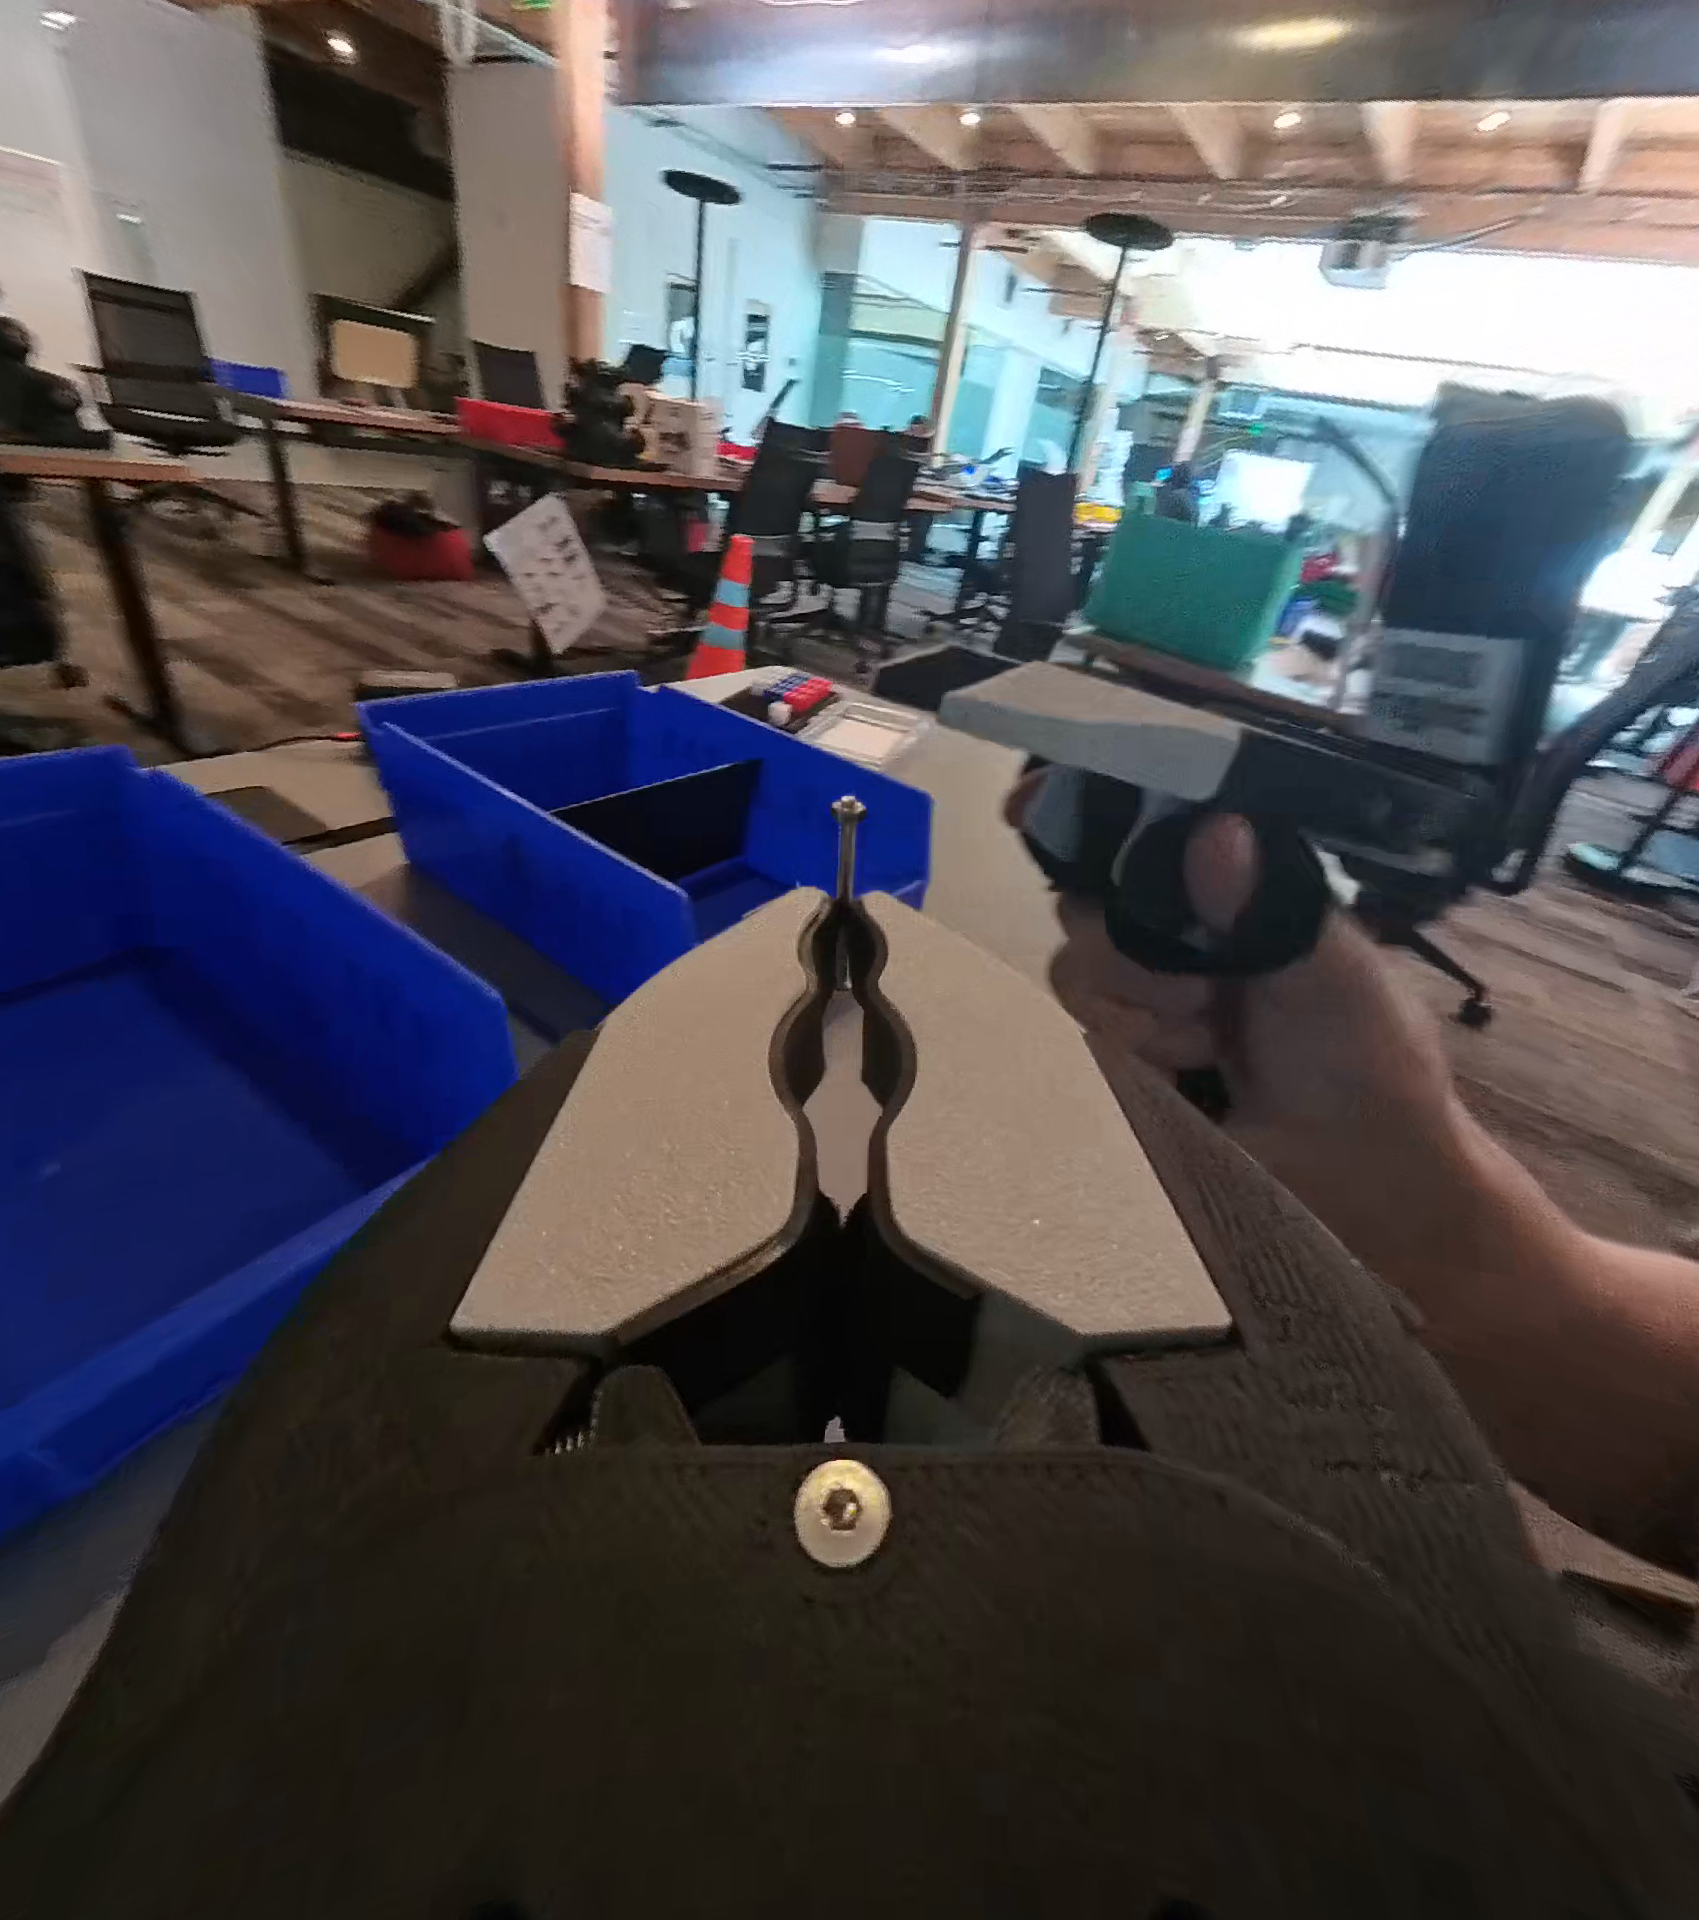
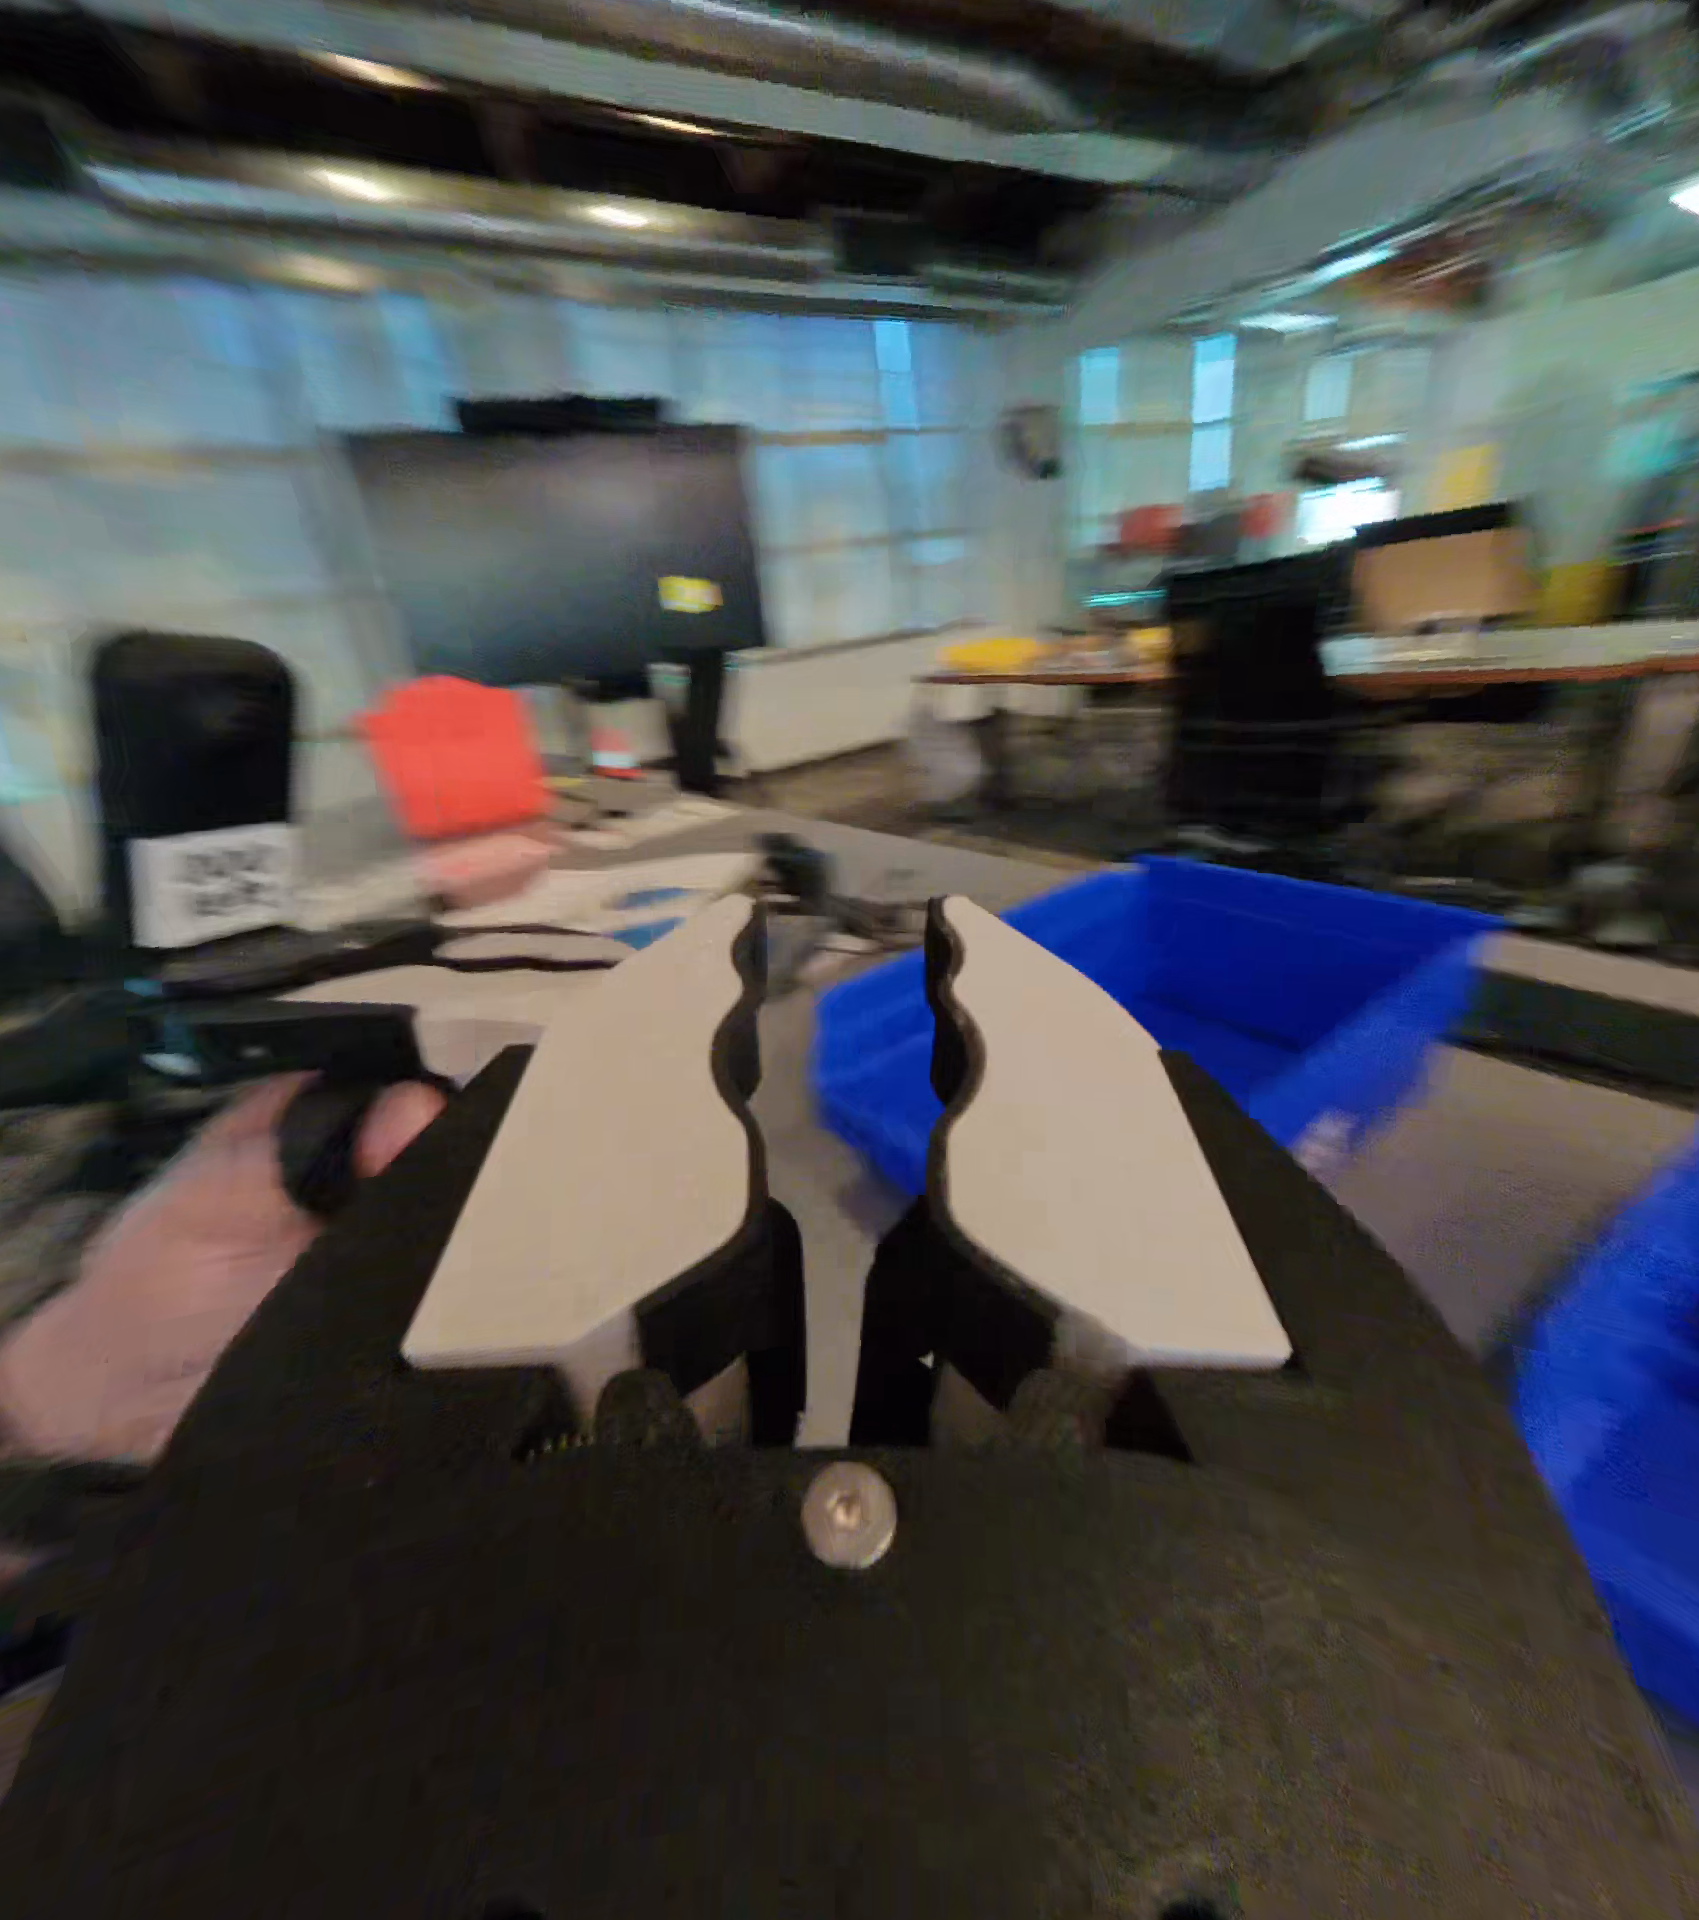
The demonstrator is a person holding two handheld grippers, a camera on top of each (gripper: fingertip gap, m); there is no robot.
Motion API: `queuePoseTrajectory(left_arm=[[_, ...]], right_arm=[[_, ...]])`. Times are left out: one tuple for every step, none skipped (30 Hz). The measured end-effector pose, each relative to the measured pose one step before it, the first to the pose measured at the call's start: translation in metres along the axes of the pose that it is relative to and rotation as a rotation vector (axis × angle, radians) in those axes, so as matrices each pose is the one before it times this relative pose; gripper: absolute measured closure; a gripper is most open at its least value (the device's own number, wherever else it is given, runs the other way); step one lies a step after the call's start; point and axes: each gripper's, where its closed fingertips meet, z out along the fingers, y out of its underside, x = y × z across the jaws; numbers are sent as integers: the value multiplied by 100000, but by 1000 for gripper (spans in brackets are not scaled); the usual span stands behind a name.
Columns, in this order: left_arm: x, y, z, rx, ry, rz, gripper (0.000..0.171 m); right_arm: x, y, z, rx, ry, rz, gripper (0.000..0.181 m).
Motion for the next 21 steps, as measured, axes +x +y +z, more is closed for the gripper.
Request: queuePoseTrajectory(left_arm=[[-68,105,115,-258,-2325,1528,170],[-17,55,82,106,-2024,1621,170],[19,38,68,-58,-1638,1519,170],[123,2,51,-30,-535,1075,170],[70,-3,34,-73,-507,649,170],[64,-30,5,89,-220,444,170],[28,-23,-10,51,26,144,170],[-23,-24,-28,114,-231,-74,170],[-36,-44,-52,328,-135,-43,170],[46,-26,-42,192,424,-14,170],[-41,9,-27,-65,-292,90,170],[-71,21,-28,-9,-414,144,170],[-7,56,14,-234,221,-164,170],[-50,21,-17,107,-99,-303,170],[25,-15,0,194,216,-4,170],[47,23,11,-156,170,110,170],[23,2,21,-58,-91,292,170],[62,-16,10,12,143,338,170],[43,13,16,-140,57,287,170],[27,14,10,-20,131,73,170],[43,-12,-3,103,164,-36,170]], right_arm=[[-400,243,-62,-721,5902,-6799,152],[-735,162,45,-701,2440,-4960,152],[-745,64,112,-322,1173,-3788,153],[-629,78,156,-420,255,-2278,154],[-384,102,185,-285,464,-1674,157],[-230,164,209,-624,169,-1012,159],[-174,77,154,213,-453,158,162],[-72,54,122,316,-317,695,166],[49,115,120,-239,54,701,169],[70,82,104,50,74,696,170],[64,116,93,-139,24,496,170],[88,165,99,-499,299,-14,169],[-14,55,32,219,-207,-84,169],[-49,98,40,-526,-176,-201,169],[-40,60,37,-267,127,-397,169],[-89,66,37,-165,-364,-117,169],[-79,26,42,-74,-467,390,169],[-15,-18,38,241,-176,207,169],[-25,42,68,-315,-144,-204,170],[-34,55,87,-237,-346,360,169],[-51,6,56,157,-515,541,170]])
